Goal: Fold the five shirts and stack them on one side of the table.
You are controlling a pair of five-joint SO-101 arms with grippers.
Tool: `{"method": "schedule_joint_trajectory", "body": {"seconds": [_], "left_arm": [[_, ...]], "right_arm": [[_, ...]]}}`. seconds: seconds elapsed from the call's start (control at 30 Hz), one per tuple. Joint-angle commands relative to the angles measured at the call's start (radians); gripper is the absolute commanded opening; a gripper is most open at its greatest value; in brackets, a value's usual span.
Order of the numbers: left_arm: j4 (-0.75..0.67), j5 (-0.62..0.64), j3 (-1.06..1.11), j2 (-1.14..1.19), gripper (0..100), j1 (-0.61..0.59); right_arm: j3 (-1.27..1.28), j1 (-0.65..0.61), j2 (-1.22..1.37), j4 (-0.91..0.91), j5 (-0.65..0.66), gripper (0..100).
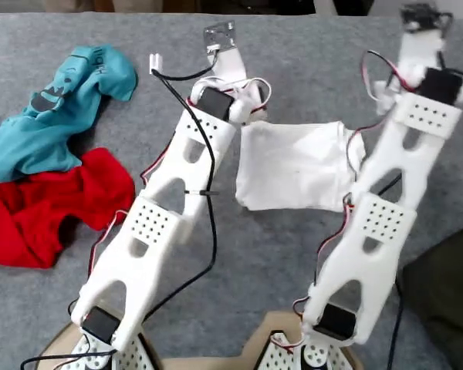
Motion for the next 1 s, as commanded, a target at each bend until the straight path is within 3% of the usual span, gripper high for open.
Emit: {"method": "schedule_joint_trajectory", "body": {"seconds": [0.0, 0.17, 0.3, 0.43, 0.77, 0.97], "left_arm": [[0.018, 0.006, -0.066, -0.022, 2, -0.094], [0.044, 0.006, -0.072, -0.012, 2, -0.318], [0.028, 0.011, -0.052, 0.021, 2, -0.410], [0.011, 0.011, -0.100, 0.059, 2, -0.428], [-0.034, 0.000, -0.137, 0.111, 2, -0.436], [-0.046, -0.037, -0.137, 0.119, 2, -0.428]], "right_arm": [[0.231, -0.101, -0.213, 0.020, 0.083, 0.7], [0.654, -0.213, -0.415, 0.014, 0.130, 0.9], [0.740, -0.282, -0.444, 0.012, 0.109, 4.1], [0.727, -0.283, -0.390, 0.014, 0.080, 11.4], [0.694, -0.288, -0.200, 0.009, 0.043, 11.4], [0.483, -0.295, -0.035, 0.008, 0.017, 11.5]]}}
